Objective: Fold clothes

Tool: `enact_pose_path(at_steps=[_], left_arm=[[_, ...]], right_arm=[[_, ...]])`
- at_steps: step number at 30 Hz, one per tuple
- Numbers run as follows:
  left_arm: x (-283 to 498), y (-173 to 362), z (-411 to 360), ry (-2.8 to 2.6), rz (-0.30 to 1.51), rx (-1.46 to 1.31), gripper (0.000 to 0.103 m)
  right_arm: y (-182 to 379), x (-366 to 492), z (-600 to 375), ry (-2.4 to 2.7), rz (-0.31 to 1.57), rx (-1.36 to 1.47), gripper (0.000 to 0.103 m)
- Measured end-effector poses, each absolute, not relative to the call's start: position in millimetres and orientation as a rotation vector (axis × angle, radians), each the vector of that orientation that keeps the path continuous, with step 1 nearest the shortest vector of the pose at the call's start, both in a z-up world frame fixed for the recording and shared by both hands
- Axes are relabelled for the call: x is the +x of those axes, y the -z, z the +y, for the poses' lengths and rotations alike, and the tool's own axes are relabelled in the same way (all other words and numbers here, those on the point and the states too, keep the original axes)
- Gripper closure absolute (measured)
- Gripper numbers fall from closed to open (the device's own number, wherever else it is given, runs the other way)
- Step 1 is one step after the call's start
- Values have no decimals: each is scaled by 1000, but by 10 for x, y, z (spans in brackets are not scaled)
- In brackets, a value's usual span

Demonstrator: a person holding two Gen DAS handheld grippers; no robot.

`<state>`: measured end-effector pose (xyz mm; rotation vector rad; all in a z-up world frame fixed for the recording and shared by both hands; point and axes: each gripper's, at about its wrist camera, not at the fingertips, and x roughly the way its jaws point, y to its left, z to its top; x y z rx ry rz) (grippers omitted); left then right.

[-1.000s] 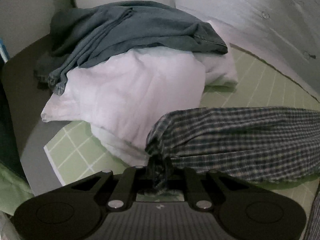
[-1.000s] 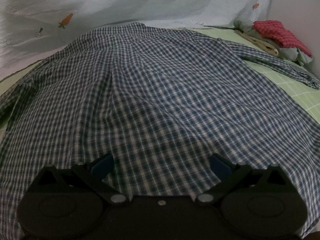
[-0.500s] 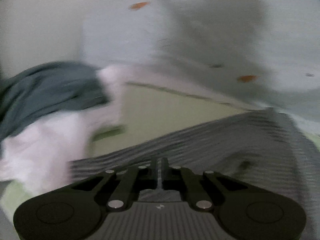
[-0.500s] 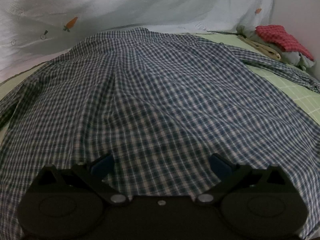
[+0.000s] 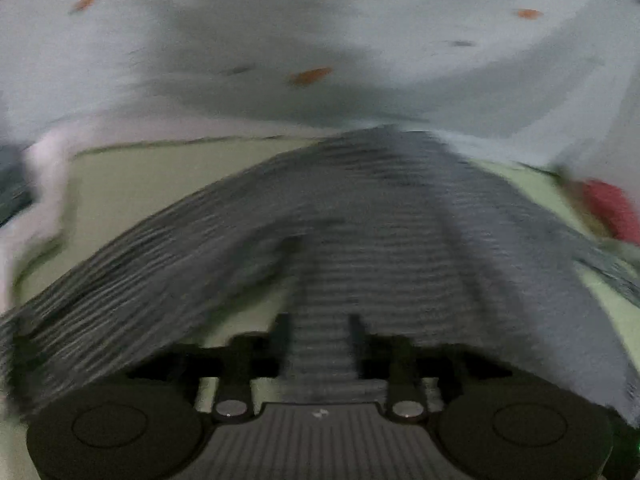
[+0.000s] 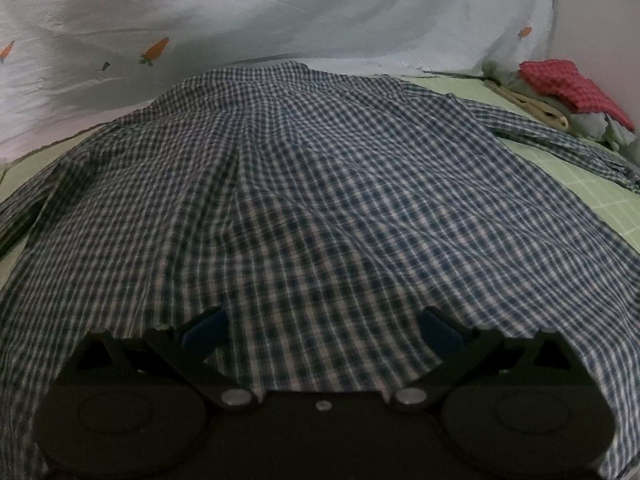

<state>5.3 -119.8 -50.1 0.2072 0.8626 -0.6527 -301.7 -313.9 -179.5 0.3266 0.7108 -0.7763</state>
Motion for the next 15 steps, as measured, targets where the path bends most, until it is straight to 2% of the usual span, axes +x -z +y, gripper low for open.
enact_pose_path(at_steps=[2,9,15], left_arm=[[212,548,-968,507,882,174,36],[632,656,-211,112,846,203,26],[854,832,9,59,855,239,26]], right_arm=[[1798,-3012,-3130,780,706,325,0],[1811,-2991,-3100,815,685,327,0],[1809,-2947,-3088,855,678,340,0]])
